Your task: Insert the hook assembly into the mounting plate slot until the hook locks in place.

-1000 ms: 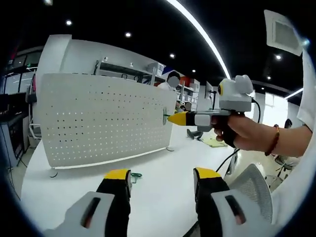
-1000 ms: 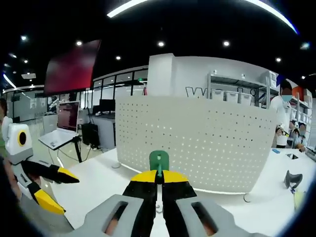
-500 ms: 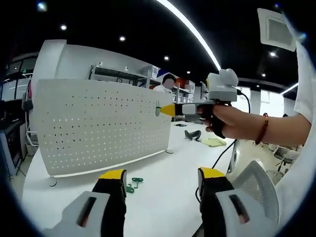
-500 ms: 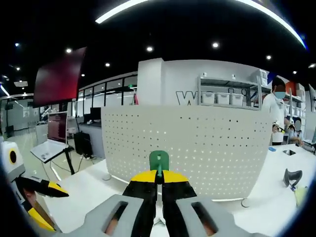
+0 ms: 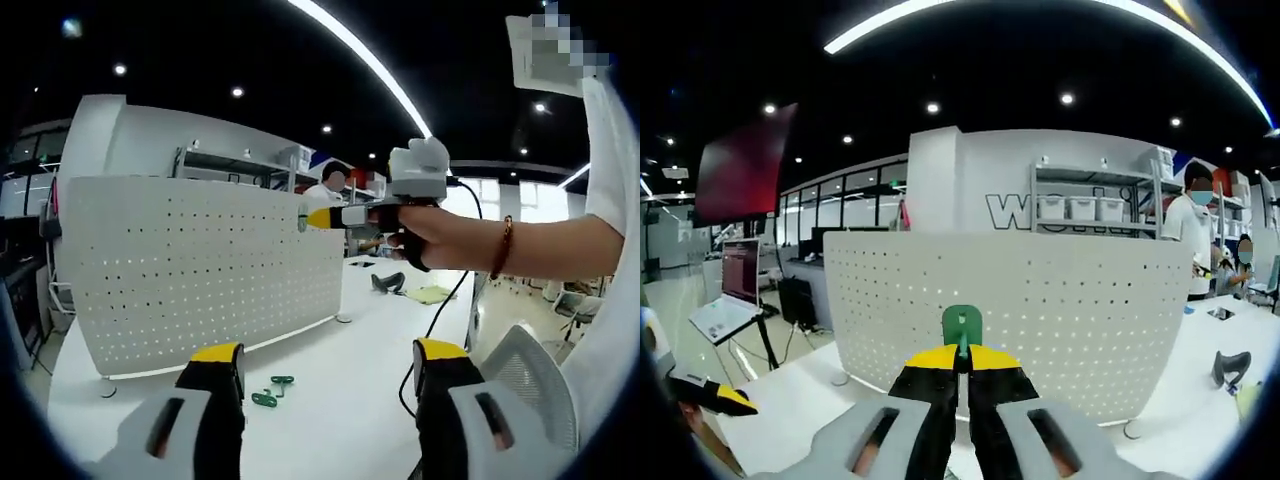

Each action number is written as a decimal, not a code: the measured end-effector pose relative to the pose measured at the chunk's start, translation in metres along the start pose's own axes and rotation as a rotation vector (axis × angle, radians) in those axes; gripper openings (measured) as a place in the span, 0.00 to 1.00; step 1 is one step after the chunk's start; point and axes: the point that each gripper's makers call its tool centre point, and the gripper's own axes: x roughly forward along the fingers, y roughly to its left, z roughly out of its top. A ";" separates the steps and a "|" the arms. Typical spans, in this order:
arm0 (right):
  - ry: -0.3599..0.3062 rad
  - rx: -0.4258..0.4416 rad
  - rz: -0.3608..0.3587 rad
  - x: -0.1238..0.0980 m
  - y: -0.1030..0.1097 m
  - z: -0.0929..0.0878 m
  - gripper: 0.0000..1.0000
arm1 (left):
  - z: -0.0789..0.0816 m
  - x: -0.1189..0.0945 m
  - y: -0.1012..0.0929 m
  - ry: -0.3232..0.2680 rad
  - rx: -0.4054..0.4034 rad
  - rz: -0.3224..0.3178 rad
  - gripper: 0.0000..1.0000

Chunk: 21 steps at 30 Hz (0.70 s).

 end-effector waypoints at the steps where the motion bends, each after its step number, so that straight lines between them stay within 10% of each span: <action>1: -0.002 0.003 -0.002 0.002 -0.001 0.001 0.01 | 0.000 0.000 0.002 -0.001 0.002 0.002 0.72; 21: -0.028 0.035 -0.071 0.034 -0.017 0.015 0.01 | -0.005 0.003 0.007 -0.010 0.016 -0.004 0.78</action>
